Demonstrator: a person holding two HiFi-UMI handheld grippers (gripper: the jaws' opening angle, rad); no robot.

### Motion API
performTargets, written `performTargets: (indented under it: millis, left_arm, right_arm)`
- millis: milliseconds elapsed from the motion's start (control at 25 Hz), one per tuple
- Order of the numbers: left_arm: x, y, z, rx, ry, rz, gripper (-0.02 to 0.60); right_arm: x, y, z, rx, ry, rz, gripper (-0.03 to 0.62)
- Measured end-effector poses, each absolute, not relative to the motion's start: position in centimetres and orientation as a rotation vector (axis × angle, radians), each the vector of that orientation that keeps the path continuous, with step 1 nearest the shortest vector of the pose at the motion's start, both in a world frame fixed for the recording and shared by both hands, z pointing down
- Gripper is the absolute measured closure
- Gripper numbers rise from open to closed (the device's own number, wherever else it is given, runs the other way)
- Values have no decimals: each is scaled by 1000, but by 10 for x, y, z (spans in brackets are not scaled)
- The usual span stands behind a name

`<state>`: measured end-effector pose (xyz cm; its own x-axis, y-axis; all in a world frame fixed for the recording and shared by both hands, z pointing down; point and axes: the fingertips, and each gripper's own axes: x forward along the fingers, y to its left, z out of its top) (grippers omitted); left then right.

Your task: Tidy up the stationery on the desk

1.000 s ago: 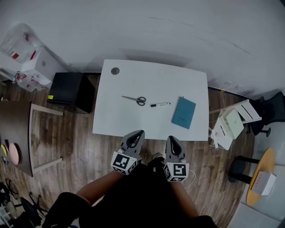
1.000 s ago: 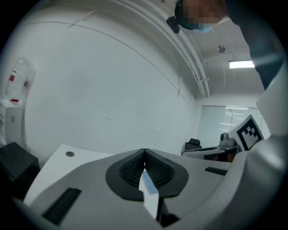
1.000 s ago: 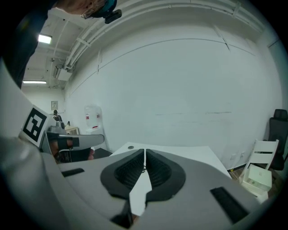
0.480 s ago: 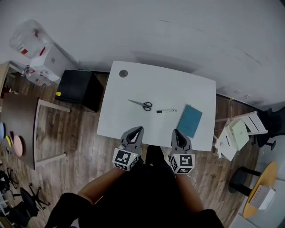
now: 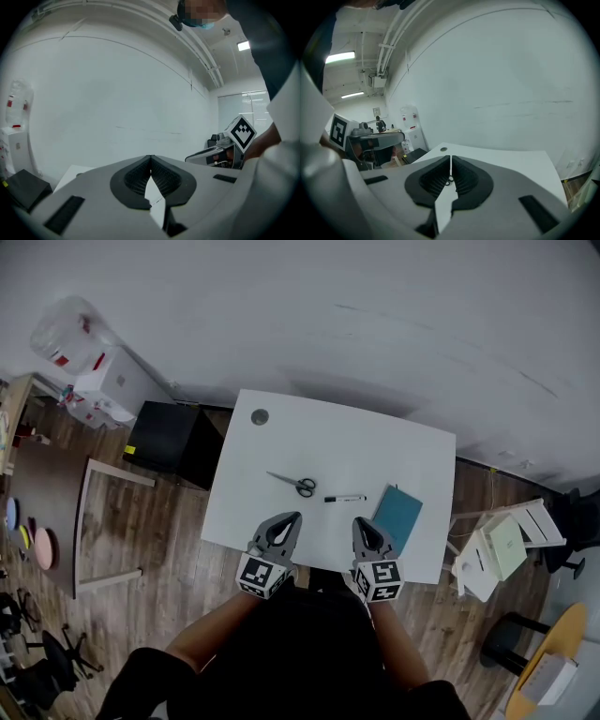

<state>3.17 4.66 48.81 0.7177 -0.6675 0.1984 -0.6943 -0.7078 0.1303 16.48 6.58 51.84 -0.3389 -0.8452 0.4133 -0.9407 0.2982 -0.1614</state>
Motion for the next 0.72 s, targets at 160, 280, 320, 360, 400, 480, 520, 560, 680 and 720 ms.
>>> performTargets:
  millis: [160, 280, 320, 360, 400, 480, 520, 560, 680, 720]
  left_arm:
    - [43, 34, 499, 2690, -1115, 240, 571]
    - [53, 25, 509, 2659, -1129, 264, 571]
    - [56, 22, 513, 2650, -1132, 276, 571]
    - [59, 20, 517, 2640, -1134, 288, 571]
    - [61, 18, 520, 2629, -1136, 302, 571]
    - [64, 16, 528, 2605, -1144, 328, 571]
    - [65, 15, 532, 2594, -1152, 341, 571]
    - [66, 13, 536, 2584, -1164, 356, 571]
    - [67, 7, 546, 2546, -1211, 390, 571]
    - [66, 5, 549, 2529, -1227, 393, 571]
  right_arm:
    - [171, 54, 534, 1579, -2312, 579, 560]
    - [181, 43, 549, 1537, -2301, 578, 560]
    - [184, 40, 555, 1520, -2298, 579, 560]
    - [186, 36, 561, 1501, -2295, 580, 560]
    - [189, 33, 566, 1479, -2292, 582, 560]
    - [193, 27, 579, 1424, -2293, 585, 560]
    - [195, 24, 585, 1391, -2295, 584, 560]
    - [197, 21, 593, 1355, -2296, 580, 560]
    - [203, 11, 618, 1249, -2289, 570, 559]
    - [204, 7, 626, 1218, -2286, 566, 559]
